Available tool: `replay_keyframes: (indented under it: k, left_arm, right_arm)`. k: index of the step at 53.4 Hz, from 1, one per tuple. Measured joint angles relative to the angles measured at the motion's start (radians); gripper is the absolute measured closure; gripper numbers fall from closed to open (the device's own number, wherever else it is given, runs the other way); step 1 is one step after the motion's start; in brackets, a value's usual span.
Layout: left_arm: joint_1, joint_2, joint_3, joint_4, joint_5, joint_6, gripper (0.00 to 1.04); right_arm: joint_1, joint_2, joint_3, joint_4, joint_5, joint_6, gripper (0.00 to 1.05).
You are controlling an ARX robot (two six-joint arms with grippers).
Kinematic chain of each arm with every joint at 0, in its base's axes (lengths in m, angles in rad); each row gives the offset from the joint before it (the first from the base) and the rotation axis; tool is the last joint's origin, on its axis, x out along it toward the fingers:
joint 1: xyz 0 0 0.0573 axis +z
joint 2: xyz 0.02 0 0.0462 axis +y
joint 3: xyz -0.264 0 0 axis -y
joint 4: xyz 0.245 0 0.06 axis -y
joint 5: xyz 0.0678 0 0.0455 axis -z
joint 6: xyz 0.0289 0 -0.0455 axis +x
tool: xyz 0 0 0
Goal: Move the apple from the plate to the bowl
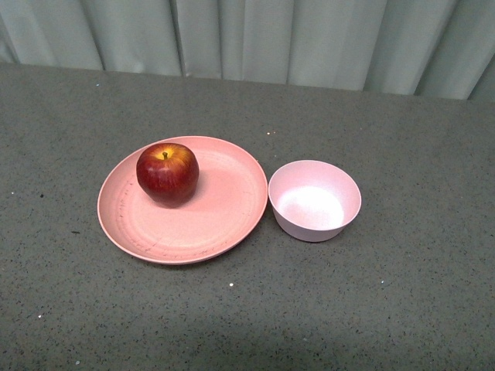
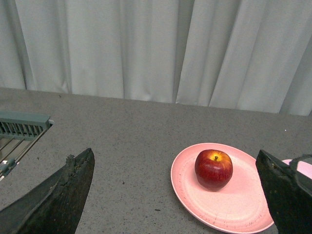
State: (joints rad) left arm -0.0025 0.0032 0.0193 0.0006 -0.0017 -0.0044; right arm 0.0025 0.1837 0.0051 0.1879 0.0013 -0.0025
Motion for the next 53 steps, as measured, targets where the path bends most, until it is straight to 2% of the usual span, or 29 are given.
replay_keyframes:
  k: [2,5,7,19,26,34,43,47,53]
  left_arm:
    - [0.000,0.000,0.000,0.000,0.000,0.000,0.07]
    - [0.000,0.000,0.000,0.000,0.000,0.000,0.07]
    - [0.000,0.000,0.000,0.000,0.000,0.000,0.07]
    - [0.000,0.000,0.000,0.000,0.000,0.000,0.07]
    - [0.000,0.000,0.000,0.000,0.000,0.000,0.07]
    - [0.000,0.000,0.000,0.000,0.000,0.000,0.07]
    - [-0.001,0.002,0.001,-0.002,-0.007,0.000,0.07]
    - [-0.057,0.129,0.055,-0.146,-0.190,-0.046,0.07]
    - [-0.080,0.307,0.062,-0.042,-0.195,-0.069,0.07]
  right_arm:
    - [0.000,-0.009,0.000,-0.010,0.000,0.000,1.04]
    - [0.000,-0.108,0.001,-0.142,0.000,0.000,1.04]
    - [0.000,-0.140,0.001,-0.175,-0.001,0.000,1.04]
    - [0.000,-0.179,0.001,-0.186,-0.002,0.000,1.04]
    - [0.000,-0.179,0.001,-0.187,-0.002,0.000,0.73]
    - [0.000,-0.179,0.001,-0.187,-0.002,0.000,0.48]
    - [0.000,-0.179,0.001,-0.187,-0.002,0.000,0.09]
    - [0.000,-0.179,0.001,-0.187,-0.002,0.000,0.10]
    - [0.000,-0.179,0.001,-0.187,-0.002,0.000,0.09]
